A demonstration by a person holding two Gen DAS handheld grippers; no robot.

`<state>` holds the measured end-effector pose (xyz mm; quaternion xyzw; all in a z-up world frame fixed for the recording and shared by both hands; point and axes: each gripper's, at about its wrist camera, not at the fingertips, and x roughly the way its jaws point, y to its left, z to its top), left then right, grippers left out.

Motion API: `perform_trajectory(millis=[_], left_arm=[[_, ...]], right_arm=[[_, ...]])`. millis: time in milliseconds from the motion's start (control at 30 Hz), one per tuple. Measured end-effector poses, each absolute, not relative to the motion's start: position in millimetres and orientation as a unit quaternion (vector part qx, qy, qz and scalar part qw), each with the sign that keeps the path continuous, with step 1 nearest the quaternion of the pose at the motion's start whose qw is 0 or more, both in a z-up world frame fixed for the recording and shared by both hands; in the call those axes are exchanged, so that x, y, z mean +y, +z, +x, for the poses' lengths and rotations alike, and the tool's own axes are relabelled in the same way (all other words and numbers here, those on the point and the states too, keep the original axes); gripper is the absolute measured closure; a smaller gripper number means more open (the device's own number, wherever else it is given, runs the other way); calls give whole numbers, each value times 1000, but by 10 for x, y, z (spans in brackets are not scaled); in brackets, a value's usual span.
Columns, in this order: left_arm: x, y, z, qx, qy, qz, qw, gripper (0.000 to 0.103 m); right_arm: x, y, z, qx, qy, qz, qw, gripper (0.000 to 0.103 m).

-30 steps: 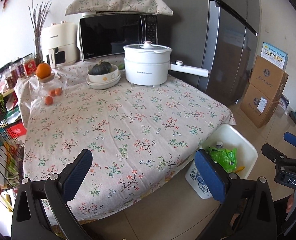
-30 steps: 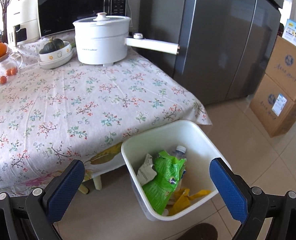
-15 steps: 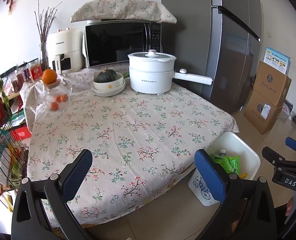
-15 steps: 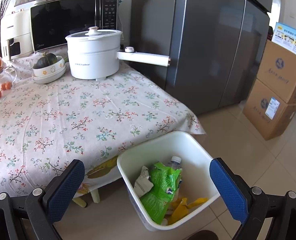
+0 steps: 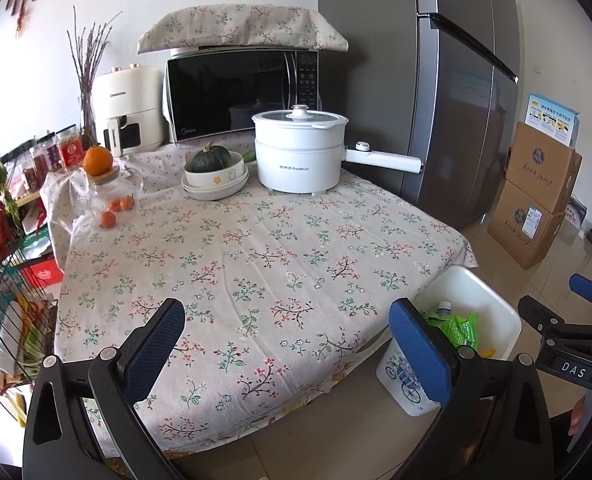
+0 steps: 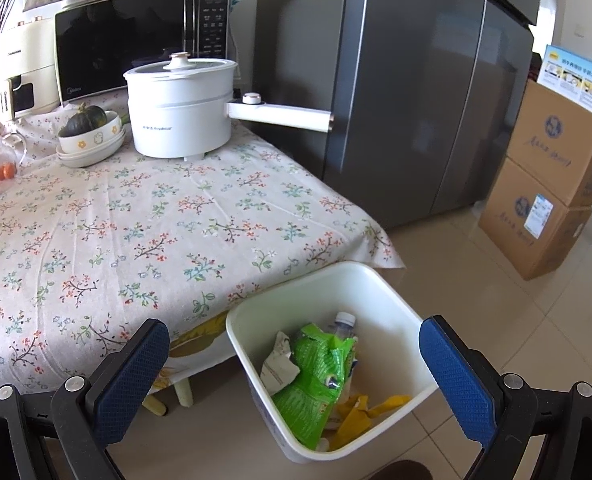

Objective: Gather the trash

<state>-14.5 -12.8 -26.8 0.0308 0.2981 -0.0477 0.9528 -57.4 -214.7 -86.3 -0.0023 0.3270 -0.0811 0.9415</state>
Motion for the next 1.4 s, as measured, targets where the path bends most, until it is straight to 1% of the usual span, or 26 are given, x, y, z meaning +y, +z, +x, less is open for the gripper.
perform_trajectory(millis=[1400], left_arm=[[-124, -273, -174, 298, -42, 29, 953, 0]], right_arm=[[-2136, -684, -663, 276, -90, -9, 957, 0]])
